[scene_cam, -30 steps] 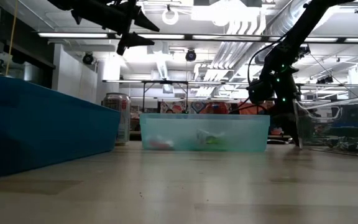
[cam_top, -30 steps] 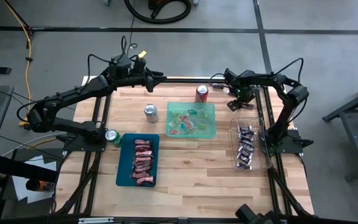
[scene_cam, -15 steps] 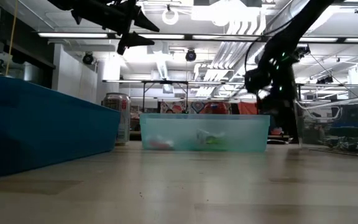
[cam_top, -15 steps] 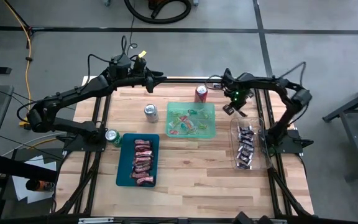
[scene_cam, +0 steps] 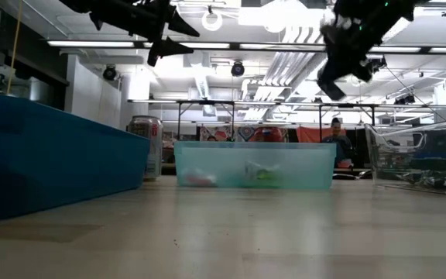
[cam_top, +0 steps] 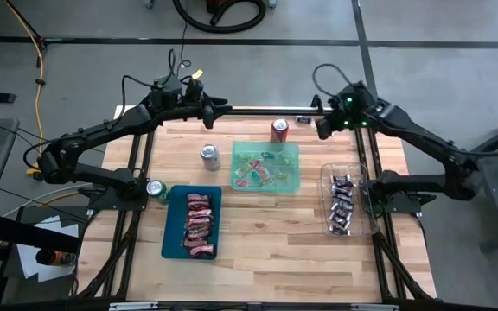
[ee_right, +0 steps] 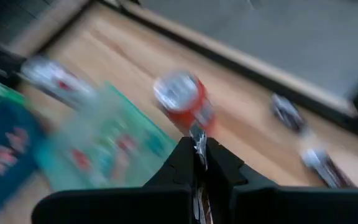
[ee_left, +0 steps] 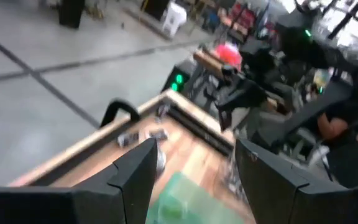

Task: Organize candy in baskets
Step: Put the white brown chocolate into the transparent bin

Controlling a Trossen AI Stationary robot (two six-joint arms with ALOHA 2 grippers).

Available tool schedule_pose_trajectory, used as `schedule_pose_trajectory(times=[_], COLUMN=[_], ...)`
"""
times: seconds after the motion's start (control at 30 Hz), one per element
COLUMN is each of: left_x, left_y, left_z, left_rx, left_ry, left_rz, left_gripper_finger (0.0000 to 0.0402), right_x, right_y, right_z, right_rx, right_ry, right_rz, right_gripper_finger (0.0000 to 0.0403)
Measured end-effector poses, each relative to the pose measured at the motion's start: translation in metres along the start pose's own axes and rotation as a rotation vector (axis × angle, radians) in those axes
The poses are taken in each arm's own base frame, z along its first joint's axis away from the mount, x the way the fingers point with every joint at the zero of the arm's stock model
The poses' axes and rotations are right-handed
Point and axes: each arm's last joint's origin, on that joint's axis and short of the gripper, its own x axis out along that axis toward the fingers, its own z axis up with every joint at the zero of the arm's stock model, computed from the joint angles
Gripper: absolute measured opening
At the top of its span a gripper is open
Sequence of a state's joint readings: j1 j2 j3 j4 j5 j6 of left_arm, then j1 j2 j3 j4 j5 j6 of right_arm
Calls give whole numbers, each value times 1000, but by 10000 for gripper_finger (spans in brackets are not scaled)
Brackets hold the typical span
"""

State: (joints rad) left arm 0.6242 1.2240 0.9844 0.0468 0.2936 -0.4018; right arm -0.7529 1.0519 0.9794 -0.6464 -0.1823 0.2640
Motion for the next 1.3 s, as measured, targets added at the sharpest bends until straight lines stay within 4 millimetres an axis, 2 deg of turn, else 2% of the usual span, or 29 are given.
schedule_pose_trajectory(times=[0.13,0.3,0.57,0.73,0.87,0.97,1.2,1.3], left_x=[7,23,61,75,75,71,67,66], left_y=[-8,-25,-56,-64,-63,-57,-34,-23], left_z=[4,2,-31,-50,-49,-43,-28,-24], left_rx=[21,92,209,208,207,207,211,195], left_ry=[-84,-166,-159,-110,-108,-116,-166,-170], left_rz=[-23,-130,-274,-308,-304,-282,-208,-174], left_gripper_finger=[203,203,203,203,203,203,203,203], right_x=[-11,-9,8,17,9,-6,-51,-62], right_y=[22,49,97,110,108,100,71,58], right_z=[12,27,37,31,21,2,-74,-102], right_rx=[-63,-130,-220,-253,-254,-219,-60,44], right_ry=[-180,-362,-542,-515,-383,-191,459,600], right_rz=[132,283,552,608,650,634,388,217], right_gripper_finger=[1,1,1,1,1,2,3,3])
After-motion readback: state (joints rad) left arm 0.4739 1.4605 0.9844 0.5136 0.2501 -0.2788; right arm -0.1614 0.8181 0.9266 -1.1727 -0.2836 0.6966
